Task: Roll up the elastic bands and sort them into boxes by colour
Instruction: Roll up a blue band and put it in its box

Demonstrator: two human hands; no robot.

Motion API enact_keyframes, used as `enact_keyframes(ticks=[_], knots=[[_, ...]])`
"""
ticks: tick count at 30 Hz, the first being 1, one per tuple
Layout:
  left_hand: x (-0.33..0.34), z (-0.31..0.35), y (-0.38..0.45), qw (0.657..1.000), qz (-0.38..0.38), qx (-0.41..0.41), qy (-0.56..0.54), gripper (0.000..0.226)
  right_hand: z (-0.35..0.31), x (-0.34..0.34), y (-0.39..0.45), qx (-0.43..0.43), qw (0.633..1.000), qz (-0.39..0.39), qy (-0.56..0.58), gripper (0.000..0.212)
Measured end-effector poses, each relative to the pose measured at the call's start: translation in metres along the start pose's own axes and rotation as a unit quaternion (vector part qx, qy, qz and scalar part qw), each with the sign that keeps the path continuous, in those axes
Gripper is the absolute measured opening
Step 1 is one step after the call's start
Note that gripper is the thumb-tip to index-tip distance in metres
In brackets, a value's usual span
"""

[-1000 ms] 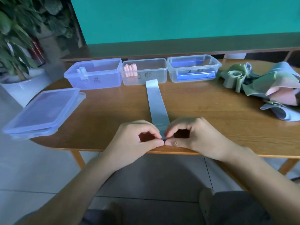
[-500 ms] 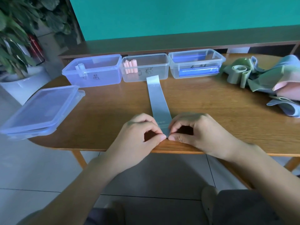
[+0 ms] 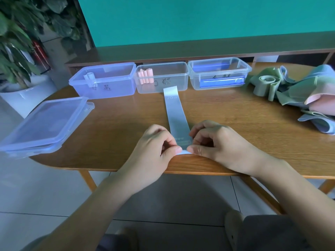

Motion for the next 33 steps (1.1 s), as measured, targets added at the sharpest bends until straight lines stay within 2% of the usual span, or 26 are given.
enact_keyframes(ticks=[2, 7, 13, 18, 23, 33], knots=[[-0.001, 0.002, 0.000, 1.000, 0.004, 0.010, -0.016, 0.003, 0.000, -0.001, 0.002, 0.009, 1.000, 0.005, 0.012, 0.018], [-0.001, 0.008, 0.000, 0.998, 0.006, 0.059, -0.037, 0.012, 0.000, -0.003, 0.005, 0.001, 0.999, 0.017, 0.033, 0.017], [-0.001, 0.006, 0.002, 0.996, -0.016, 0.091, -0.007, 0.009, -0.008, 0.002, 0.002, -0.088, 0.995, -0.008, 0.051, 0.011], [-0.004, 0.005, 0.002, 0.997, -0.027, 0.075, -0.014, 0.008, -0.011, 0.003, 0.000, -0.125, 0.991, -0.035, 0.023, 0.007], [-0.003, 0.004, 0.003, 0.998, -0.021, 0.055, 0.005, 0.008, -0.006, -0.001, -0.004, -0.074, 0.996, -0.042, 0.030, 0.010], [-0.003, 0.005, 0.006, 0.998, 0.014, 0.057, 0.022, 0.016, -0.006, -0.004, -0.001, -0.042, 0.999, 0.013, 0.018, 0.006]])
Point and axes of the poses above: each hand's wrist, its own y-axis towards the middle knuckle, its own x-axis out of the palm, z = x × y, the point moved 5 cm from there along y, towards the middle knuckle, and after that the axes turned 5 degrees about -x, right-handed, at the moved point
